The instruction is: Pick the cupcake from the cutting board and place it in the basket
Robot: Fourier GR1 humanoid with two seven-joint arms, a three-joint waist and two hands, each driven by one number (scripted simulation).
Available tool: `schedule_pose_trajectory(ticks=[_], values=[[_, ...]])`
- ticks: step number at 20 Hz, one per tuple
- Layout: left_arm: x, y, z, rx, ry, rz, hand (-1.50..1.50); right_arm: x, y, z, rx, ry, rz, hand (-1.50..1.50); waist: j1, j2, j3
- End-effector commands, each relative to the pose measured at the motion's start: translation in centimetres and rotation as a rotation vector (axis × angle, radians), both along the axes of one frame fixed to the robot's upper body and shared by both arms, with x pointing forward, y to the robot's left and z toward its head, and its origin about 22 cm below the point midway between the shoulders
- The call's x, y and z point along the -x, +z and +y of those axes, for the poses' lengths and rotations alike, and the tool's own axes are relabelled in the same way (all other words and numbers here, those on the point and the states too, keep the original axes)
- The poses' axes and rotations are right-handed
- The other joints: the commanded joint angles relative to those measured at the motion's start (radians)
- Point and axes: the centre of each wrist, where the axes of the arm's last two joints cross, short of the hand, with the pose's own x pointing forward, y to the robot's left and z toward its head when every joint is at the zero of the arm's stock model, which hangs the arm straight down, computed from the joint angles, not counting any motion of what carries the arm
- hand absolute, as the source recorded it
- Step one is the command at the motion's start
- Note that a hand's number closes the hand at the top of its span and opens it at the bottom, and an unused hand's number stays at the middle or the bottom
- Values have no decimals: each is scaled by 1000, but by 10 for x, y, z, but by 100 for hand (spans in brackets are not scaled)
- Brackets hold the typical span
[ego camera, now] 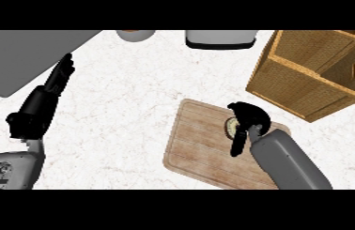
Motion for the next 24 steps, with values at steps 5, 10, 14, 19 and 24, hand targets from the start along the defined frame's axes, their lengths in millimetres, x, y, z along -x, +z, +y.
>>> schedule_pose_trajectory(ticks=[5,10,14,19,24], values=[[20,-1,11,17,0,-13,0,-11,-17,-2,-20,5,-11,150,6,1,0],[1,-10,-9,-14,6,-9,0,-14,-16,-4,19,80,-49,150,1,1,0],[10,-10,1,10,16,9,0,15,-11,-164,148,-65,-144,150,-38,-3,2],[10,-1,12,5,46,-10,0,43,45,-306,241,-231,-305,150,-55,6,10],[12,1,5,7,4,-19,0,89,60,-384,317,-297,-472,150,-5,7,7]])
